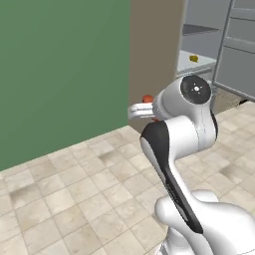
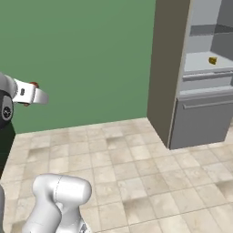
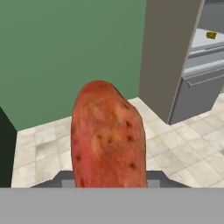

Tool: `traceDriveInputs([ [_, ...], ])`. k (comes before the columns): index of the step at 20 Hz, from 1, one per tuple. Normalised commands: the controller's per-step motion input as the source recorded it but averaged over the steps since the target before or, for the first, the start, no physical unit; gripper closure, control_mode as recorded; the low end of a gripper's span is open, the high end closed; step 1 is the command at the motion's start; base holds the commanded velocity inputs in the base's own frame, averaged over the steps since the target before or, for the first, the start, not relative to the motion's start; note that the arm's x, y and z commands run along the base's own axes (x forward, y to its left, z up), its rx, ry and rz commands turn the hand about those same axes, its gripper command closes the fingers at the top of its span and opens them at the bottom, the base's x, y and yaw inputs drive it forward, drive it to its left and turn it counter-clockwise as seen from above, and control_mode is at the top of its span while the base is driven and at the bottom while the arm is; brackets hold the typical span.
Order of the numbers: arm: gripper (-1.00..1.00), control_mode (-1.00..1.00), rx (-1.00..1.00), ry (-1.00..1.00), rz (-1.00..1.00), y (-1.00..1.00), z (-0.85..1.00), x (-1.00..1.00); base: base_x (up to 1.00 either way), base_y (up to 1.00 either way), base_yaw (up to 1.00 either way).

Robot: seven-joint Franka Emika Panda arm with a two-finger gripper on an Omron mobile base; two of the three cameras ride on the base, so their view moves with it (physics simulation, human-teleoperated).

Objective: Take the cheese, shrimp, and sweet potato from the fridge and place them on the plate on the dining counter to create an appetizer plate.

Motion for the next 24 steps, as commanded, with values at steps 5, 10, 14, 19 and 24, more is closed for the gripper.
traceDriveInputs([
  [5,1.00,1.00,0.00,0.00,0.00,0.00,0.00,0.00,-1.00,-0.89,0.00],
  [10,1.00,1.00,0.00,0.00,0.00,0.00,0.00,0.00,-1.00,-0.86,0.00],
  [14,1.00,1.00,0.00,0.00,0.00,0.00,0.00,0.00,-1.00,-0.95,-0.05],
  [19,1.00,1.00,0.00,0.00,0.00,0.00,0.00,0.00,-1.00,-0.78,-0.13],
  [24,1.00,1.00,0.00,0.00,0.00,0.00,0.00,0.00,-1.00,-0.56,-0.17],
])
